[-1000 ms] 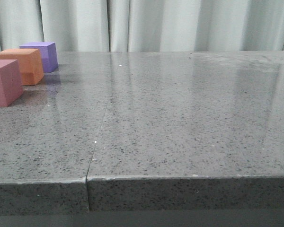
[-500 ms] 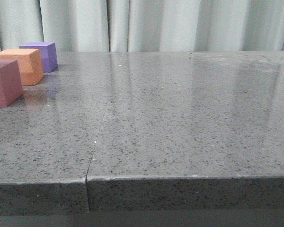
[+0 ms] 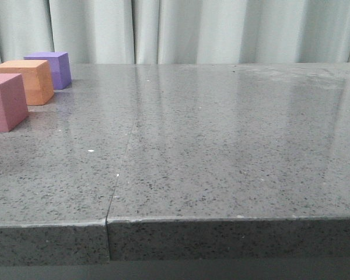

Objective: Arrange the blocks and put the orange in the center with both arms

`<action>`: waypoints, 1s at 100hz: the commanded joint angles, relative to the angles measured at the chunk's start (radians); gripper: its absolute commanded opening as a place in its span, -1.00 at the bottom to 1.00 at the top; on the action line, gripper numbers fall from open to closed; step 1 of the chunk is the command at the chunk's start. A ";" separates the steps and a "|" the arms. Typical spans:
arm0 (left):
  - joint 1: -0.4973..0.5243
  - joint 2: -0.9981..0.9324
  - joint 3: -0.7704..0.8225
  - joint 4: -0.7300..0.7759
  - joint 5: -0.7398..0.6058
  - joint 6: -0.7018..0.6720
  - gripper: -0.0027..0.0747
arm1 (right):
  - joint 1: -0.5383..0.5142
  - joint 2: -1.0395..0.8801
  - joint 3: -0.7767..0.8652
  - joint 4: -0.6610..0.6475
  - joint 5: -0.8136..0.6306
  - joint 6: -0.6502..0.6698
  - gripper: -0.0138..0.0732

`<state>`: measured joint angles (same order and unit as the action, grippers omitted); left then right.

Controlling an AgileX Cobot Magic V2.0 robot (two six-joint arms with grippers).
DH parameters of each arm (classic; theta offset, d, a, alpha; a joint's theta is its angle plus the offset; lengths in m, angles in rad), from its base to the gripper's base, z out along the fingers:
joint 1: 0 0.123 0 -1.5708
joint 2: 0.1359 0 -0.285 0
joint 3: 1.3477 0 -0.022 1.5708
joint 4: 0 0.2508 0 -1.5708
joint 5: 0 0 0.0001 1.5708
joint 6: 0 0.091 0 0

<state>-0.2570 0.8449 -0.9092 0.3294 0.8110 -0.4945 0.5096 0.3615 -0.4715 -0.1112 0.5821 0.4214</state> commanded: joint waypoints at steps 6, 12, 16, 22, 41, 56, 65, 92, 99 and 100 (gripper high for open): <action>0.000 -0.104 0.050 -0.018 -0.097 -0.007 -0.98 | -0.002 0.006 -0.024 -0.018 -0.075 -0.005 -0.84; 0.000 -0.143 0.083 -0.018 -0.090 -0.007 -0.98 | -0.002 0.006 -0.024 -0.018 -0.075 -0.005 -0.84; 0.000 -0.167 0.105 -0.018 -0.090 -0.007 -0.98 | -0.002 0.006 -0.024 -0.018 -0.075 -0.005 -0.84; 0.000 -0.196 0.135 -0.016 -0.090 -0.007 -0.98 | -0.002 0.006 -0.024 -0.018 -0.075 -0.005 -0.84; 0.000 -0.284 0.255 -0.016 -0.090 -0.007 -0.98 | -0.002 0.006 -0.024 -0.018 -0.075 -0.005 -0.84; 0.000 -0.349 0.336 -0.018 -0.103 -0.005 -0.98 | -0.002 0.006 -0.024 -0.018 -0.075 -0.005 -0.84; 0.000 -0.375 0.382 0.001 -0.154 0.003 -0.98 | -0.002 0.006 -0.024 -0.018 -0.075 -0.005 -0.84; 0.092 -0.470 0.511 -0.059 -0.448 0.210 -0.98 | -0.002 0.006 -0.024 -0.018 -0.075 -0.005 -0.84; 0.133 -0.492 0.550 -0.124 -0.518 0.279 -0.98 | -0.002 0.006 -0.024 -0.018 -0.075 -0.005 -0.84; 0.137 -0.496 0.557 -0.129 -0.532 0.286 -0.98 | -0.002 0.006 -0.024 -0.018 -0.075 -0.005 -0.84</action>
<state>-0.1605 0.3648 -0.3665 0.2608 0.4456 -0.2912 0.5096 0.3615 -0.4715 -0.1128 0.5821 0.4214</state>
